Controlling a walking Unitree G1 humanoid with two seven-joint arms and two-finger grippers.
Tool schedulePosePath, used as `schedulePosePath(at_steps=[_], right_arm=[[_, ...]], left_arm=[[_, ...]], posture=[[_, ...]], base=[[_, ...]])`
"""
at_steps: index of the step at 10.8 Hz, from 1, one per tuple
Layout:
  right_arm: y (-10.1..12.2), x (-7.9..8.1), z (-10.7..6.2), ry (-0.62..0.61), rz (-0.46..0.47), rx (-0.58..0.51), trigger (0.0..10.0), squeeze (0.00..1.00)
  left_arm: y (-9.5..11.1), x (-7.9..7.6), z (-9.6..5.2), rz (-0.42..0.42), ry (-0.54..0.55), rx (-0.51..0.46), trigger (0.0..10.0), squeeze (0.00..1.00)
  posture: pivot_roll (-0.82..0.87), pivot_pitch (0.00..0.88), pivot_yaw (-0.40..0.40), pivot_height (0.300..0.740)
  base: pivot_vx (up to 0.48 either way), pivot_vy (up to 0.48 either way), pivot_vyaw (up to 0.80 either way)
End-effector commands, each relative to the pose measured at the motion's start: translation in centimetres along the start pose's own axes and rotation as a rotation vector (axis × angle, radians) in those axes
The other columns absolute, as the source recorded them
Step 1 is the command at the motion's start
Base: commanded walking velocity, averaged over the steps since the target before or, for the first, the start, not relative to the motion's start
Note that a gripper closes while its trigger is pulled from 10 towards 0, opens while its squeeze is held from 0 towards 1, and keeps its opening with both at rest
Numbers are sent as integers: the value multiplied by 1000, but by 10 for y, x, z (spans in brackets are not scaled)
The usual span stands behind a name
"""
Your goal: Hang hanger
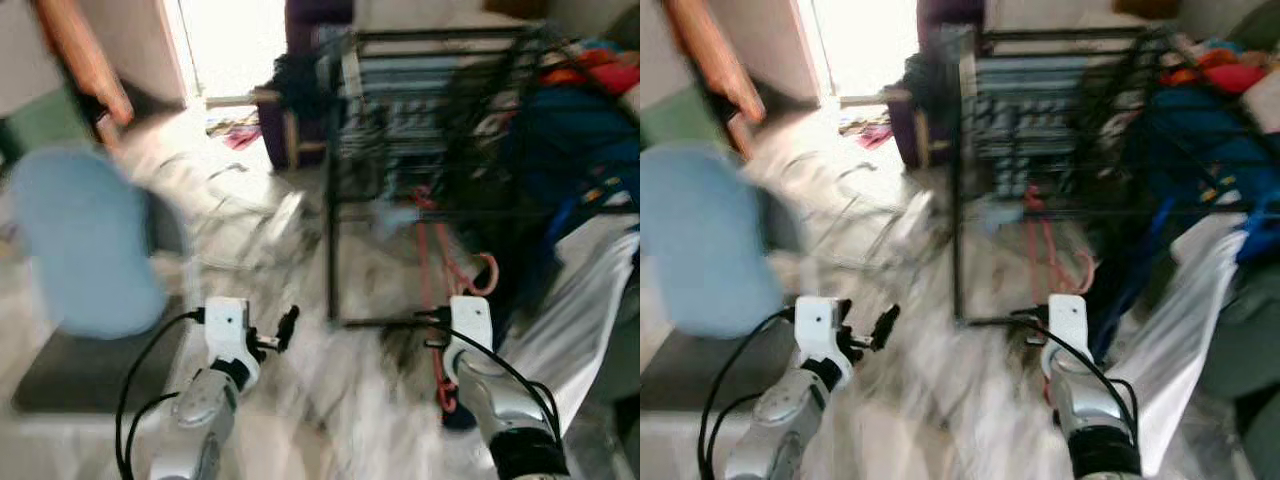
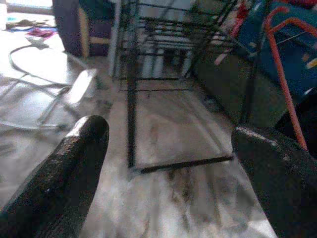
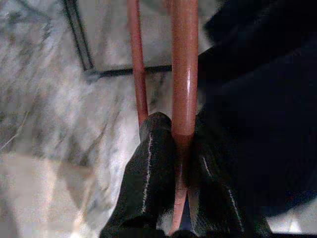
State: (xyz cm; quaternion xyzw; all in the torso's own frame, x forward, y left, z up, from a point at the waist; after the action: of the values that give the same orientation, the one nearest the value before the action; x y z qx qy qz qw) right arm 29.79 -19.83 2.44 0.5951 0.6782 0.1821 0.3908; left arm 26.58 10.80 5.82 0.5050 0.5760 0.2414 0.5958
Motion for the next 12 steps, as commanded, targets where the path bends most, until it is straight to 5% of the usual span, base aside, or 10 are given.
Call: schedulePosePath(at_steps=[1, 12], right_arm=[[8, -5, 0, -17, -2, -32, 10000, 0], [62, 6, 7, 112, -135, -147, 10000, 0]], left_arm=[[2, -5, 2, 12, -19, -7, 10000, 0], [-2, -4, 0, 11, 1, 1, 10000, 0]], posture=[[-88, 0, 7, 740], [-89, 0, -13, 740]], base=[[0, 0, 0], [0, 0, 0]])
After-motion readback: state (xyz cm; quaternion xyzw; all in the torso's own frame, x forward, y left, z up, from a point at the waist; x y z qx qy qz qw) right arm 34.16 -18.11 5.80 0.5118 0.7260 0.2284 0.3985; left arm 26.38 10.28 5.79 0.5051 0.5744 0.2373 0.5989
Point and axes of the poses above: a point about 5 cm out from each wrist's last joint towards the gripper, its own z axis pointing out of the wrist towards the gripper, its own y axis along the axis of the wrist's last joint, x = y × z, the point moved 1 cm from there along z, pointing out of the wrist towards the gripper, and after that the axes turned 13 degrees about -z, right-handed, at the moved point
